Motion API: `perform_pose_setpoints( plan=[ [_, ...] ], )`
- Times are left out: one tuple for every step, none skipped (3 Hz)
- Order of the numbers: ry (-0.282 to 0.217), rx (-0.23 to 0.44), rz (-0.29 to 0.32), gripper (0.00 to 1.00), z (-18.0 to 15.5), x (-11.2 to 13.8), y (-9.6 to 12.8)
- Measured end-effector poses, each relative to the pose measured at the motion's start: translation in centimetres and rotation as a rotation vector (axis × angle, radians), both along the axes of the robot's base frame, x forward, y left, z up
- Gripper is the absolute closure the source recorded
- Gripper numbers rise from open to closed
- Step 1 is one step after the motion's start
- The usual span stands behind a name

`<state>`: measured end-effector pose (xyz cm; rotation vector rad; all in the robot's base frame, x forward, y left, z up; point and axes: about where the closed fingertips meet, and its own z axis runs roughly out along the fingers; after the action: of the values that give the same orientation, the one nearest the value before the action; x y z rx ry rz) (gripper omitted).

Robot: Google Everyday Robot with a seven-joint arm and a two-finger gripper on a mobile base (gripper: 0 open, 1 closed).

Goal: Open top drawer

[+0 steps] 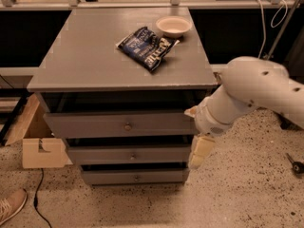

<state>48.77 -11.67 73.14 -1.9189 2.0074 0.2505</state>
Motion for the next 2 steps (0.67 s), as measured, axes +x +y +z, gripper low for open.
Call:
perform_pose_setpoints(
  plan=[
    [-0.046, -0.007, 0.037, 0.0, -5.1, 2.0, 2.0],
    [-0.125, 0.015, 0.037, 0.0, -6.5, 5.2, 3.2]
  ],
)
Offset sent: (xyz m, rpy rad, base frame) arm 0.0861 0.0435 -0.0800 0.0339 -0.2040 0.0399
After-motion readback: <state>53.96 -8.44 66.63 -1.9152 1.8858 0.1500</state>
